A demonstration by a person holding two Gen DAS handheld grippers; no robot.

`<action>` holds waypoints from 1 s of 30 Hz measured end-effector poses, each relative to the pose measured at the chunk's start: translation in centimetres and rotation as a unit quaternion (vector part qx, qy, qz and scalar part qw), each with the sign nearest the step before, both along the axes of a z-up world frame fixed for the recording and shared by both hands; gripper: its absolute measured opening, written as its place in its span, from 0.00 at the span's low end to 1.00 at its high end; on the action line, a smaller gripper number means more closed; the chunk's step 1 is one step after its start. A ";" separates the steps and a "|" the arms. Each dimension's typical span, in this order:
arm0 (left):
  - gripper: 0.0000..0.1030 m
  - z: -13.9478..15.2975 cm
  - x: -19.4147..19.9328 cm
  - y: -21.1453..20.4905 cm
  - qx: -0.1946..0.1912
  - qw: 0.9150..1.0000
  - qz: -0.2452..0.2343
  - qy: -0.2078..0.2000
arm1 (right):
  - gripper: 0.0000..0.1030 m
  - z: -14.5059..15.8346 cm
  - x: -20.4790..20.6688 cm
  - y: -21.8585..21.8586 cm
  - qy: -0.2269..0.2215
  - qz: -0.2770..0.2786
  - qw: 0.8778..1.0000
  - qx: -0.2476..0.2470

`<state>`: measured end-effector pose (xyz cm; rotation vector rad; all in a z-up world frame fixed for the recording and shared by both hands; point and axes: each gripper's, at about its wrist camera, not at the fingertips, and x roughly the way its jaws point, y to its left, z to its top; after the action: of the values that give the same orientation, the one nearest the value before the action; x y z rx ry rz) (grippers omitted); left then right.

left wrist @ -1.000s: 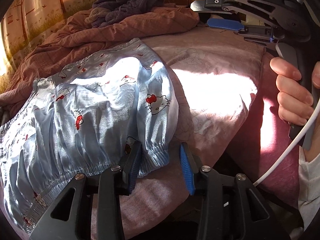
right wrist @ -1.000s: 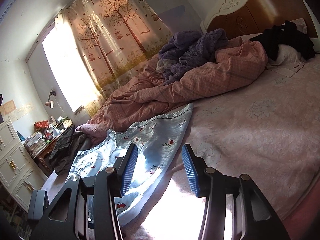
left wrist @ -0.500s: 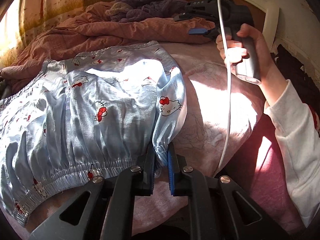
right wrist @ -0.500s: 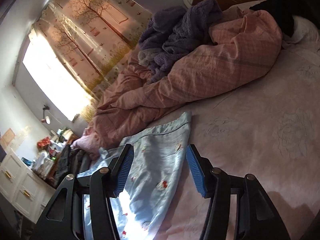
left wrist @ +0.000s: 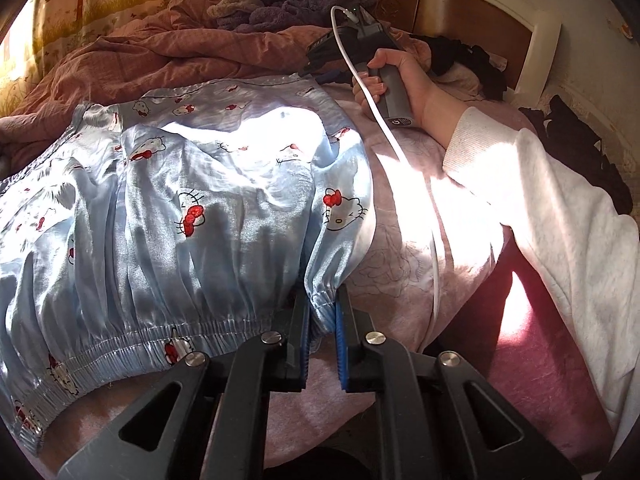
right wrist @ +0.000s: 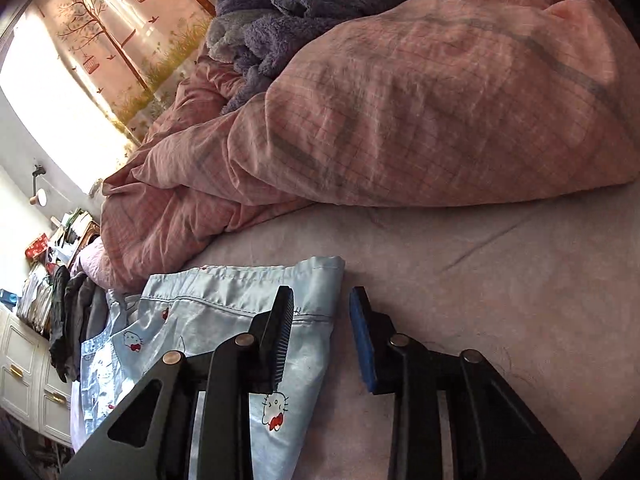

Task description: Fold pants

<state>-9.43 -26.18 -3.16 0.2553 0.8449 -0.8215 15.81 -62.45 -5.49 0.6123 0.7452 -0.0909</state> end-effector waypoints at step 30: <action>0.08 3.7 0.1 20.1 -0.056 0.979 0.178 -0.081 | 0.02 16.8 5.9 26.0 -0.145 0.124 0.979 -0.067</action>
<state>-9.37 -6.03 0.52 0.0665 0.6623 -0.5026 21.75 -36.45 11.27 0.3897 0.5220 0.1744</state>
